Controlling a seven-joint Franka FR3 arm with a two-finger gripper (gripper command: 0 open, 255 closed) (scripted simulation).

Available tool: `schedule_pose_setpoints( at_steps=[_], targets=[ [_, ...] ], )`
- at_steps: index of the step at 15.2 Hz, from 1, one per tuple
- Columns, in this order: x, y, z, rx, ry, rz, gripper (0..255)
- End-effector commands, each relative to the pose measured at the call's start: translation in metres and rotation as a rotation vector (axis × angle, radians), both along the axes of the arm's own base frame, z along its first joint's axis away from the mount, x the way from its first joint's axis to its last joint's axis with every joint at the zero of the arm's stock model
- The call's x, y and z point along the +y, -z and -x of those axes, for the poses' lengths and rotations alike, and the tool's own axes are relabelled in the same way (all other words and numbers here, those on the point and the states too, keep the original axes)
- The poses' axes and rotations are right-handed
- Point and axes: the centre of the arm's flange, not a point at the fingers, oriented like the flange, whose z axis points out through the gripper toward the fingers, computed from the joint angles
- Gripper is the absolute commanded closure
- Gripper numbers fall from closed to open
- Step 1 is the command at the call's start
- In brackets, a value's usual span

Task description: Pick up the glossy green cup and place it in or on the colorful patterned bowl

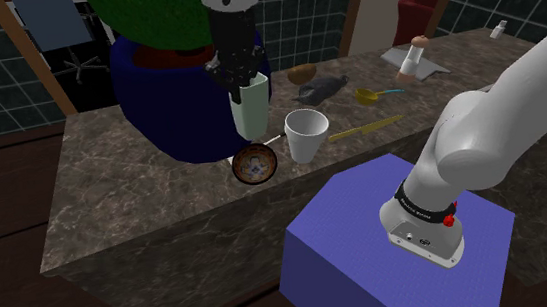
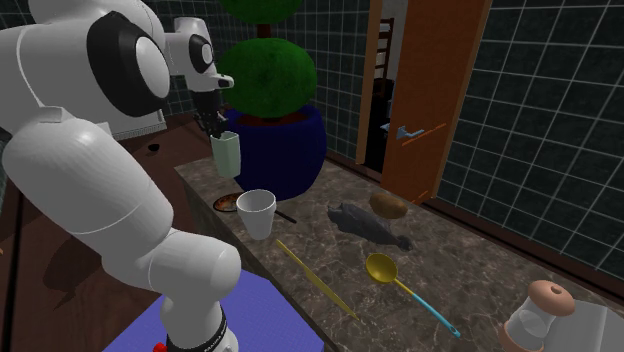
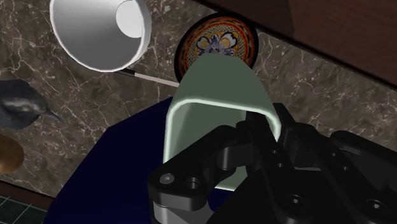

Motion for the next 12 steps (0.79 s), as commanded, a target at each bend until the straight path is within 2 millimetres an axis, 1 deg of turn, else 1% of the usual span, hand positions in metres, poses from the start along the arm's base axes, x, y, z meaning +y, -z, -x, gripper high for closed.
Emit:
schedule_pose_setpoints(
  at_steps=[1,12],
  targets=[
    [0.0,0.024,-0.003,0.031,-0.001,0.009,255],
    [0.0,0.082,-0.003,0.031,-0.001,0.009,255]
  ],
)
